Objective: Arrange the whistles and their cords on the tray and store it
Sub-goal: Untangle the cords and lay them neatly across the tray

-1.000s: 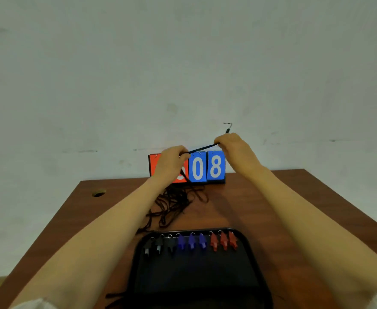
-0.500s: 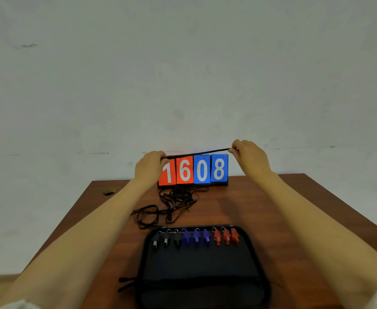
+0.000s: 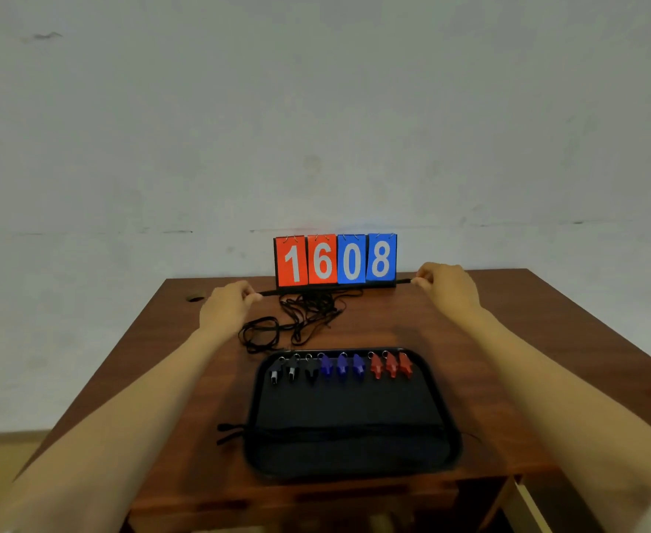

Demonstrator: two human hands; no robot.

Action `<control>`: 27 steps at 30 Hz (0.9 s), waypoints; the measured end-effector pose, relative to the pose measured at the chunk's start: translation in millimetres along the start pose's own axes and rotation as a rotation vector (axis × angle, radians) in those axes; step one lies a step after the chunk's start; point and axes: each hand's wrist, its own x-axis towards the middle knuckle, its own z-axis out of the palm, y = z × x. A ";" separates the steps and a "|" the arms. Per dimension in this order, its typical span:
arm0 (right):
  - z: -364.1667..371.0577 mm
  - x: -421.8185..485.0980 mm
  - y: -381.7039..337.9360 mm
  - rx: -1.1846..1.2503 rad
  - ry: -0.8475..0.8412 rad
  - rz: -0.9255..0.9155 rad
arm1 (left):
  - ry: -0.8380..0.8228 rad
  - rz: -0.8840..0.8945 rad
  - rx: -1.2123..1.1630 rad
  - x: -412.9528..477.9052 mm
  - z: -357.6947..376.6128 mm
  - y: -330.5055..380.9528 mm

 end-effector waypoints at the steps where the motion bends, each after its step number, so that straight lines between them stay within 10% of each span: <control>1: 2.9 -5.4 3.0 -0.001 -0.015 0.007 | -0.020 -0.015 -0.006 -4.5 3.4 -3.1; 27: 59.0 -123.5 69.2 0.019 -0.507 0.189 | -0.305 -0.086 0.147 -106.3 73.6 -59.3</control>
